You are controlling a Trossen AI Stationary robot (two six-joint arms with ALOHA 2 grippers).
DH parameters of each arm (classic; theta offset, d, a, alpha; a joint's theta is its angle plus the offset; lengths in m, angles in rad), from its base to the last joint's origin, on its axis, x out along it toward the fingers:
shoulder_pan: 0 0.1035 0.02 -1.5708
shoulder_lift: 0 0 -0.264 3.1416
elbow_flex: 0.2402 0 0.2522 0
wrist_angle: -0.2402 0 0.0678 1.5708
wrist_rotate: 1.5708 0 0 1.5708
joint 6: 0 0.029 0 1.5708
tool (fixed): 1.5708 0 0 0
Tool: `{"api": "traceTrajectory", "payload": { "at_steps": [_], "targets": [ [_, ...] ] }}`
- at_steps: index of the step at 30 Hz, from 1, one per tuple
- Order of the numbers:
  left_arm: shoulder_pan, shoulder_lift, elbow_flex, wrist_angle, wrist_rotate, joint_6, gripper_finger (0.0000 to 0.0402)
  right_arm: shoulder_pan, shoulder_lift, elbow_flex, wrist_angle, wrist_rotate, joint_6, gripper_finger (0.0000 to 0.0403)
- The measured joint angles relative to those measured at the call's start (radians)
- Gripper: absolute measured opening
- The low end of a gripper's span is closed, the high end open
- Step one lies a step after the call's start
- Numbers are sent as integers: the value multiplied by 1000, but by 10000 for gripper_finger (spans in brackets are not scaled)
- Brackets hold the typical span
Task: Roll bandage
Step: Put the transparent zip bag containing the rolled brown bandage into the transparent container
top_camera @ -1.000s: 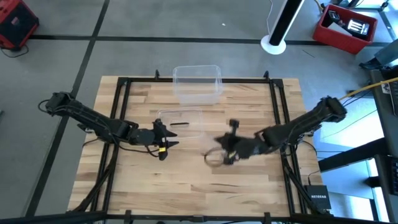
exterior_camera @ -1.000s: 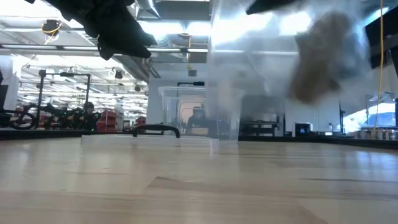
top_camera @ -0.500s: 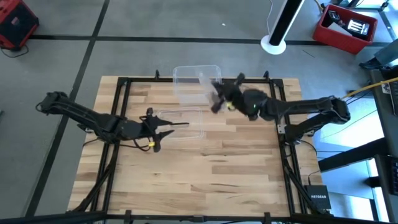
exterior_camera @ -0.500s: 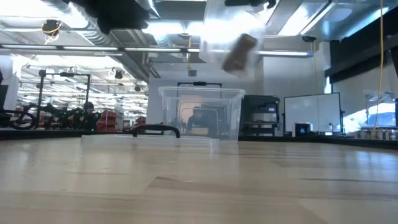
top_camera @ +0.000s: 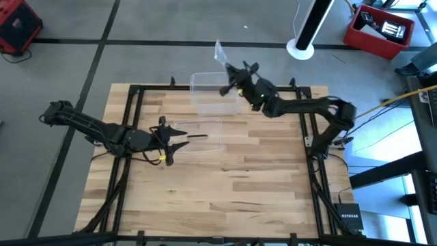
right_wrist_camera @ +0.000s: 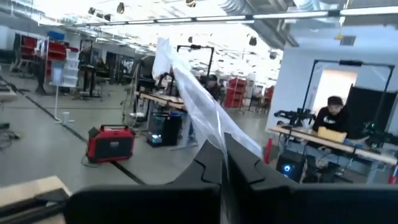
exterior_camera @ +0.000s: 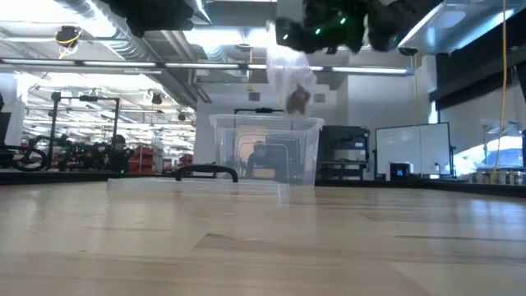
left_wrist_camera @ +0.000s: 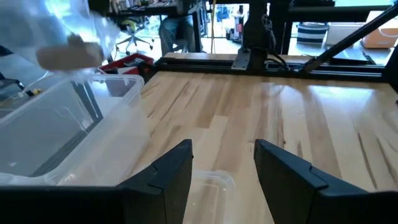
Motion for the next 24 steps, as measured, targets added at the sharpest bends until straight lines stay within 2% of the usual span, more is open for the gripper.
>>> {"api": "traceTrajectory", "payload": {
  "at_steps": [4, 10, 18, 24],
  "targets": [
    [0, 0, 0, -3, 0, 18, 166, 17, 98, 0, 83, 23, -66, 1],
    [0, 0, 0, -67, 0, -2, 166, 39, 185, -1, 90, 73, -63, 1],
    [0, 0, 0, -80, 0, -19, 166, 75, 201, -1, -54, 287, -62, 1],
    [0, 0, 0, -78, 0, -26, 166, 87, 202, -1, -129, 538, -14, 6]
  ]
}}
